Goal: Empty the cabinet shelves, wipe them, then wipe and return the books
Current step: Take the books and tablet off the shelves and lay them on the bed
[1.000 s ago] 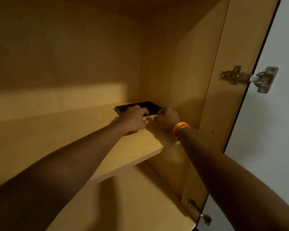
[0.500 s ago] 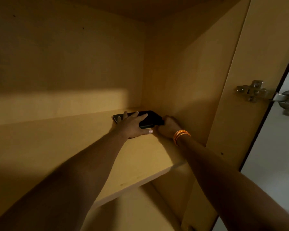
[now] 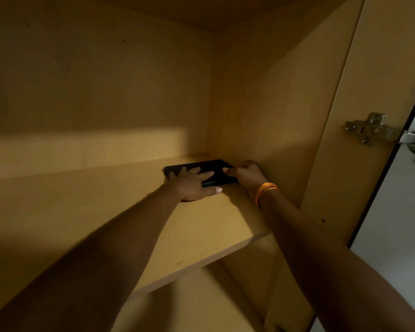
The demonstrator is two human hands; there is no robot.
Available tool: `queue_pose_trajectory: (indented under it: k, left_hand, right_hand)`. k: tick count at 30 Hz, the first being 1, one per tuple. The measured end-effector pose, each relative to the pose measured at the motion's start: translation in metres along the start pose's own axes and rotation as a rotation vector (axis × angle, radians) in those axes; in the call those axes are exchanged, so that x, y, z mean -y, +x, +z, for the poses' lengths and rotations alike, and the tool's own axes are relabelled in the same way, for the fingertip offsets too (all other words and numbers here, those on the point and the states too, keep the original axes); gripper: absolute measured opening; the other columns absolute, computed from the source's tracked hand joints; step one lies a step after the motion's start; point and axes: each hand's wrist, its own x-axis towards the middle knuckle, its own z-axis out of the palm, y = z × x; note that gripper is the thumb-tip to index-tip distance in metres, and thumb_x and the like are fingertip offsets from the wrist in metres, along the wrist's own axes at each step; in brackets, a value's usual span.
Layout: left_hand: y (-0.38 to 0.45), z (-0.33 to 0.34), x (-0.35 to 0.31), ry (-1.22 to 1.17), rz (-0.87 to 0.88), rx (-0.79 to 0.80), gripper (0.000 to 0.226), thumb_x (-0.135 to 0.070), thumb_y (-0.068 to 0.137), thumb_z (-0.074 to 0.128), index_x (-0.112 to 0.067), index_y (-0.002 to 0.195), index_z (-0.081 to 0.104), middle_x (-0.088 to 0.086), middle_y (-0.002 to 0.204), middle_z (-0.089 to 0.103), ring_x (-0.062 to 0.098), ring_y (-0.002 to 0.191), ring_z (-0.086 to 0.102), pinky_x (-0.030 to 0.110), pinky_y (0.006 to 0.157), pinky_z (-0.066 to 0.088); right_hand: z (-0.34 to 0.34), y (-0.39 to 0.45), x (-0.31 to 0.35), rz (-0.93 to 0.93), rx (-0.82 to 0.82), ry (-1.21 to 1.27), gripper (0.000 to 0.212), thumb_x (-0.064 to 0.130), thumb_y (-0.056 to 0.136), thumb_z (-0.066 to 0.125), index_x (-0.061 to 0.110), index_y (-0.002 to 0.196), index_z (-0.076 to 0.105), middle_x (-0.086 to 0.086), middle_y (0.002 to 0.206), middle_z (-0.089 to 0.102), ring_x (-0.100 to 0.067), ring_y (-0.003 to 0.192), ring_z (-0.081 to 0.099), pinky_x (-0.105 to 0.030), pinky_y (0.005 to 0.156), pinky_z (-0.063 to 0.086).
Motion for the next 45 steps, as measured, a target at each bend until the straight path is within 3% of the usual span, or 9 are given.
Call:
queue_pose_trajectory:
  k: [7,10,13,16,20,24,30,35,45]
  left_hand:
    - [-0.020,0.008,-0.002,-0.070,0.015,-0.163,0.082,-0.081,0.086,0.045,-0.049,0.156,0.017,-0.005,0.167,0.018,0.035,0.152,0.016,0.067,0.116,0.018]
    - [-0.028,0.007,-0.003,-0.098,0.046,-0.367,0.071,-0.049,0.094,0.060,-0.044,0.156,0.024,-0.005,0.157,0.038,0.030,0.140,0.040,0.061,0.108,0.039]
    - [-0.038,-0.001,-0.003,-0.196,0.072,-0.574,0.068,-0.012,0.093,0.059,-0.037,0.152,0.037,-0.001,0.142,0.057,0.028,0.120,0.060,0.045,0.095,0.053]
    - [-0.058,-0.018,-0.004,-0.372,0.054,-0.688,0.046,-0.015,0.099,0.054,-0.032,0.141,0.050,0.006,0.118,0.067,0.031,0.099,0.065,0.040,0.078,0.056]
    - [-0.084,-0.039,-0.009,-0.623,0.044,-0.839,0.013,-0.026,0.097,0.063,-0.023,0.110,0.058,0.001,0.098,0.066,0.022,0.087,0.065,0.034,0.068,0.056]
    - [-0.101,-0.048,-0.017,-0.991,-0.013,-0.855,0.013,-0.026,0.094,0.068,-0.028,0.106,0.062,-0.009,0.100,0.066,0.012,0.092,0.063,0.027,0.074,0.053]
    - [-0.114,-0.038,-0.025,-1.441,-0.078,-0.752,0.020,-0.022,0.089,0.072,-0.027,0.108,0.067,-0.006,0.106,0.074,0.018,0.098,0.070,0.044,0.087,0.060]
    - [-0.121,-0.029,-0.036,-1.560,-0.083,-0.709,0.019,-0.017,0.092,0.071,-0.025,0.108,0.066,-0.004,0.105,0.074,0.019,0.096,0.070,0.033,0.072,0.056]
    - [-0.140,-0.015,-0.072,-1.399,-0.048,-0.742,0.018,-0.029,0.092,0.072,-0.033,0.105,0.060,-0.011,0.109,0.068,0.012,0.101,0.065,0.036,0.085,0.057]
  right_hand:
    - [0.004,-0.015,0.012,-0.021,-0.211,0.207,0.019,0.020,0.081,0.079,0.013,0.077,0.063,-0.007,0.086,0.069,-0.029,0.092,0.067,-0.037,0.086,0.054]
    - [0.007,-0.029,0.035,-0.089,-0.252,0.166,0.022,0.025,0.082,0.076,0.020,0.066,0.061,0.001,0.077,0.066,-0.025,0.090,0.066,-0.040,0.092,0.055]
    - [0.013,-0.047,0.058,-0.235,-0.316,0.241,0.013,0.035,0.079,0.070,0.024,0.077,0.064,0.001,0.090,0.070,-0.025,0.097,0.066,-0.045,0.094,0.054]
    - [0.017,-0.061,0.072,-0.335,-0.395,0.366,0.030,0.058,0.089,0.053,0.030,0.088,0.060,0.002,0.104,0.069,-0.023,0.101,0.065,-0.045,0.092,0.053]
    - [0.024,-0.064,0.072,-0.333,-0.197,0.504,0.039,0.069,0.090,0.042,0.037,0.104,0.059,0.010,0.114,0.064,-0.018,0.113,0.060,-0.046,0.101,0.048]
    - [0.029,-0.065,0.060,-0.240,-0.032,0.470,0.058,0.055,0.097,0.053,0.025,0.145,0.043,0.002,0.142,0.054,-0.020,0.129,0.052,-0.043,0.108,0.044]
    - [0.025,-0.078,0.041,-0.291,0.060,0.431,0.036,0.039,0.098,0.062,0.018,0.128,0.061,0.002,0.121,0.070,-0.016,0.112,0.066,-0.039,0.097,0.055]
    - [0.005,-0.089,0.030,-0.307,0.047,0.468,0.034,0.032,0.093,0.070,0.012,0.119,0.061,-0.002,0.113,0.073,-0.020,0.106,0.070,-0.037,0.087,0.059]
    - [-0.037,-0.141,0.021,-0.365,-0.064,0.500,0.032,0.023,0.091,0.072,0.009,0.117,0.061,-0.004,0.112,0.074,-0.019,0.102,0.072,-0.041,0.085,0.061]
